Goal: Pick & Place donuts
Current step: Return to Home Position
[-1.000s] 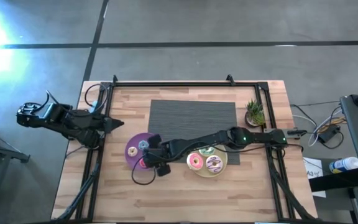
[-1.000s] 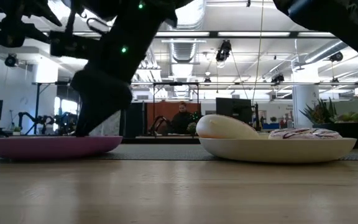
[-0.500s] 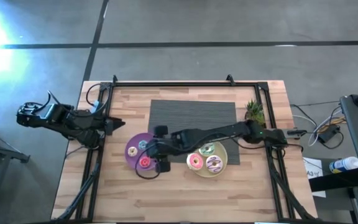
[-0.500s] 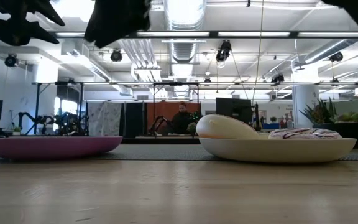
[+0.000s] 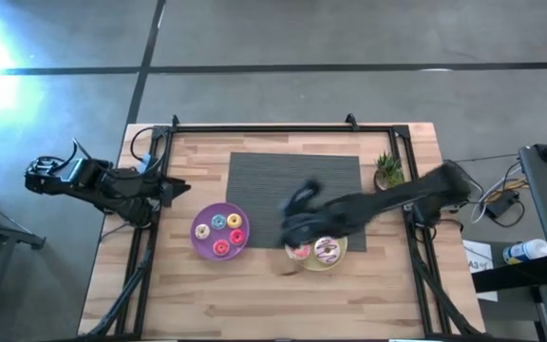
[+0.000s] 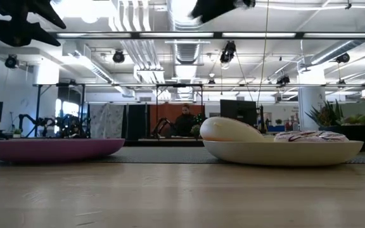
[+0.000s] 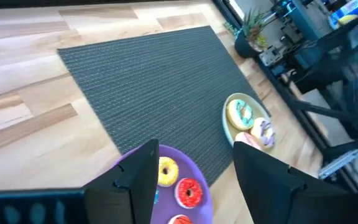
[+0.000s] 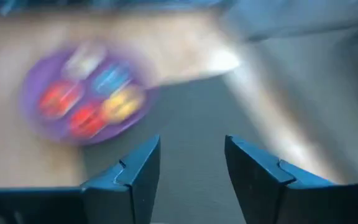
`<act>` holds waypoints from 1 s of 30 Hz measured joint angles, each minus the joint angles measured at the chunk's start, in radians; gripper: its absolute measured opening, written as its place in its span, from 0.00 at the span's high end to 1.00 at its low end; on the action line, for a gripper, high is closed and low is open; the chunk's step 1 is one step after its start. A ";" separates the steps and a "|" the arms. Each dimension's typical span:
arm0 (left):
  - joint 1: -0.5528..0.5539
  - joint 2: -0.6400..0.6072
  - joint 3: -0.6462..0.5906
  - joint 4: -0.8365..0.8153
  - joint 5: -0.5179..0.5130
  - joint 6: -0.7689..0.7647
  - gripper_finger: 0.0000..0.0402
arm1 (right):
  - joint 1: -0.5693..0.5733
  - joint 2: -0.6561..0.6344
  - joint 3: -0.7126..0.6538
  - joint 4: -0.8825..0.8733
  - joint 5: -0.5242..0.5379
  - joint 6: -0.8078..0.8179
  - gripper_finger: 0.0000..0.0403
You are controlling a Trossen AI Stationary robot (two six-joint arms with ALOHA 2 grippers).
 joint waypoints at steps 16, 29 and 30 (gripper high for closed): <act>0.000 0.017 0.000 0.021 -0.071 0.052 0.55 | 0.027 -0.669 -0.567 0.084 -0.055 0.646 0.58; 0.034 0.055 -0.138 0.587 -0.125 0.231 0.55 | 0.020 -1.021 -1.096 0.766 -0.290 0.288 0.58; 0.041 0.061 -0.156 0.627 -0.125 0.229 0.55 | 0.012 -1.062 -1.143 0.813 -0.304 0.268 0.58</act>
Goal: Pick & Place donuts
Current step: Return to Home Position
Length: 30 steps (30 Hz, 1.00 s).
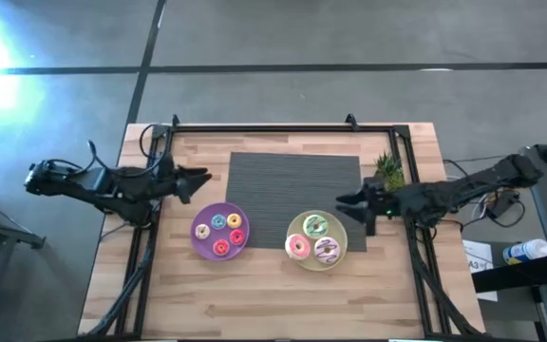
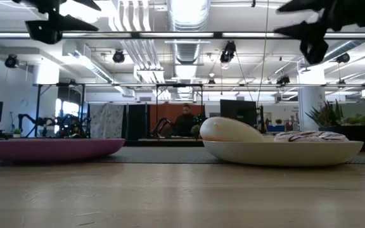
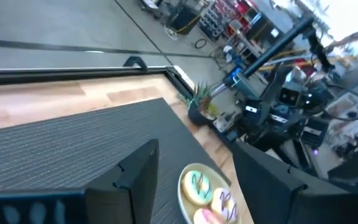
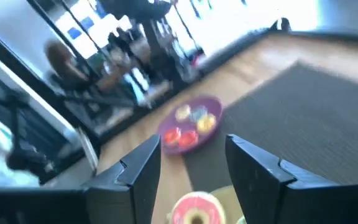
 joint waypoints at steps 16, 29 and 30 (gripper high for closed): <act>0.057 0.011 -0.211 0.458 -0.031 0.257 0.55 | -0.120 -0.658 -0.391 -0.043 0.003 -0.142 0.58; 0.060 -0.034 -0.328 0.523 -0.187 0.233 0.55 | -0.128 -0.673 -0.373 -0.096 0.060 -0.185 0.58; 0.061 -0.035 -0.335 0.523 -0.205 0.233 0.55 | -0.128 -0.671 -0.373 -0.097 0.060 -0.185 0.58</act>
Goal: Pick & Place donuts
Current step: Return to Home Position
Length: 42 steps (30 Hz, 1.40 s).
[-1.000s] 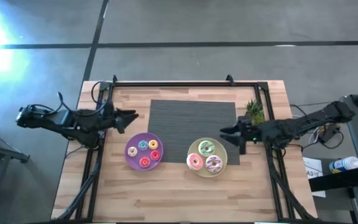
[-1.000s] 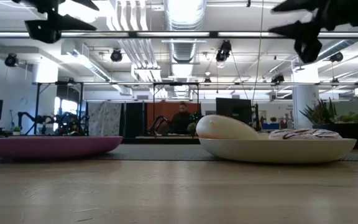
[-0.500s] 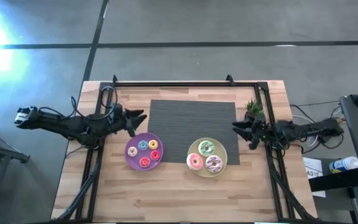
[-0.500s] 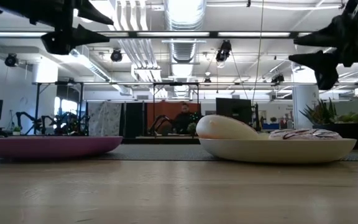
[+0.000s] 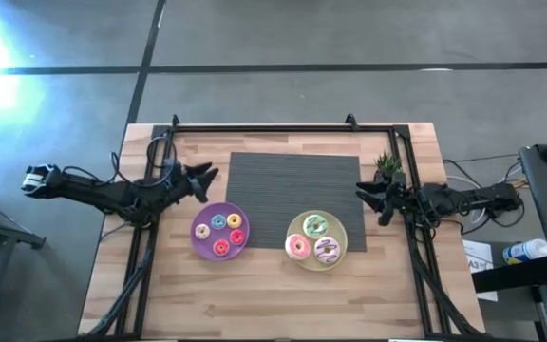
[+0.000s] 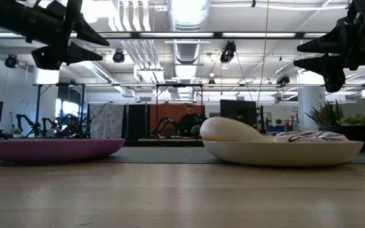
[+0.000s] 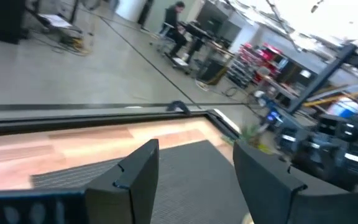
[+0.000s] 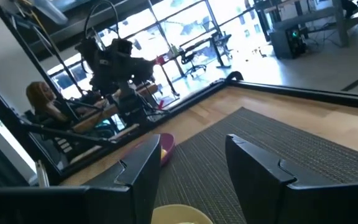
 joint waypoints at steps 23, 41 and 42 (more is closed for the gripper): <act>0.000 0.000 -0.014 0.001 -0.032 -0.002 0.55 | -0.240 -0.037 -0.026 0.045 0.001 -0.010 0.58; -0.001 0.000 -0.015 -0.002 -0.032 -0.002 0.55 | -0.245 -0.006 -0.026 0.045 0.000 -0.010 0.58; -0.001 0.000 -0.015 -0.002 -0.032 -0.002 0.55 | -0.245 -0.007 -0.026 0.046 0.000 -0.011 0.58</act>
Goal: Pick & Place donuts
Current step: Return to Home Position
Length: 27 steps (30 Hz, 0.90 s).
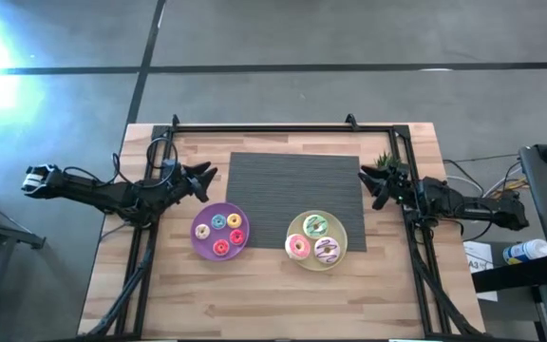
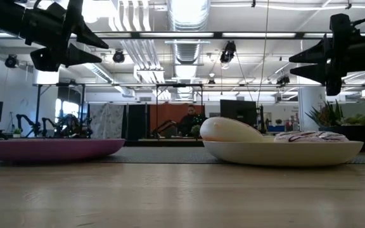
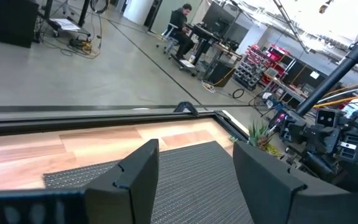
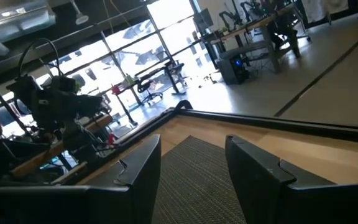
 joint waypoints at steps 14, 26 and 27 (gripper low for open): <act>0.000 -0.089 -0.001 0.001 0.000 0.000 0.55 | 0.001 0.000 0.000 -0.011 -0.342 -0.281 0.58; 0.000 -0.235 -0.002 -0.001 -0.001 0.000 0.55 | 0.001 0.025 0.000 -0.064 -0.370 -0.369 0.58; 0.000 -0.247 -0.002 -0.001 -0.001 0.000 0.55 | 0.001 0.028 0.000 -0.064 -0.370 -0.369 0.58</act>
